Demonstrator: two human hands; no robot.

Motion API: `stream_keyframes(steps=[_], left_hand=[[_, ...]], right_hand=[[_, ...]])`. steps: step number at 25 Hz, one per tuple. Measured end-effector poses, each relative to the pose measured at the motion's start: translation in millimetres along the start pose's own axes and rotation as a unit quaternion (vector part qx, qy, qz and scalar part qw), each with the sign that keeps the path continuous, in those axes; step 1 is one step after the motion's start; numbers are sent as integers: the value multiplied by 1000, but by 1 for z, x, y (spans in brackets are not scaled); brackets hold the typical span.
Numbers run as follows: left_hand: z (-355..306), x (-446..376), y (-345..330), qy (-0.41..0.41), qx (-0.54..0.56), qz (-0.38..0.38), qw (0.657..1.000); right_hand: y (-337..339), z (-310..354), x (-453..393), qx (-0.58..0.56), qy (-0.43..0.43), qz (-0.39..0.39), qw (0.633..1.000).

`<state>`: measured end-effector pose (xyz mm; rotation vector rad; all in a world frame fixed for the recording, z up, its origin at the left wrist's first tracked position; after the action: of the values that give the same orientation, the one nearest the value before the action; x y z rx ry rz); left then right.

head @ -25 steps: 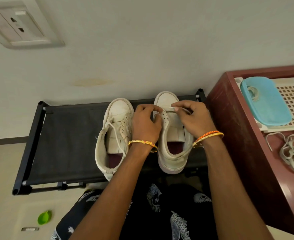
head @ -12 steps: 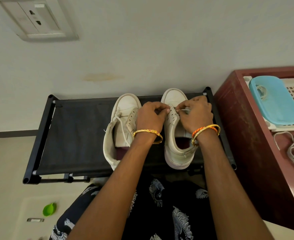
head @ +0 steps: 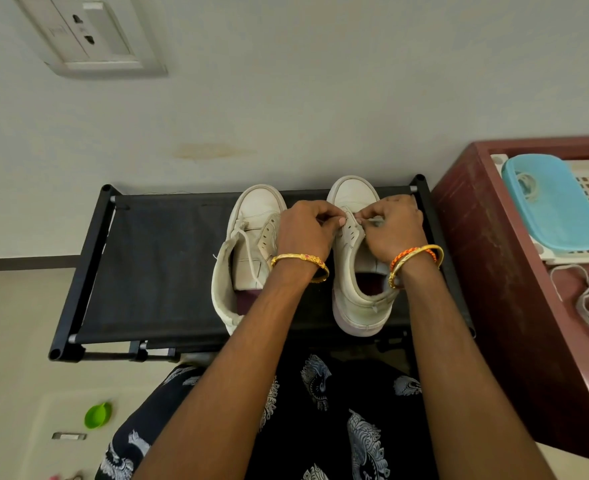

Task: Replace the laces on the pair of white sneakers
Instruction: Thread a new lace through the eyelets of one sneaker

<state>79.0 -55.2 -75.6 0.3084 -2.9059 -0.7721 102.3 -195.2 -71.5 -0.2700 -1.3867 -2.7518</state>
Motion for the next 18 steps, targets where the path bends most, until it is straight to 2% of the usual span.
stream_keyframes(steps=[8,15,18], left_hand=[[-6,1,0,-17,-36,-13,999],[-11,3,-4,-57,-79,18,995],[-15,5,1,-51,-82,-10,995]], right_hand=[[-7,-5,-8,-53,-15,14,998],[-9,-7,-6,-127,-17,28,991],[-3,-13,-4,-185,-24,17,982]])
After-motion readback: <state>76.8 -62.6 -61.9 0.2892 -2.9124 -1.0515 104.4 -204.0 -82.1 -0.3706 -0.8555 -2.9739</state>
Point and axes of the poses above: each hand's wrist, its own x-axis away from the middle knuckle, its own y-axis out of the back of the hand, z = x × y, the point moved 6 cm from there along -x, towards the middle knuckle, and after that the axes turned 3 degrees about x, right-handed, at the moved point
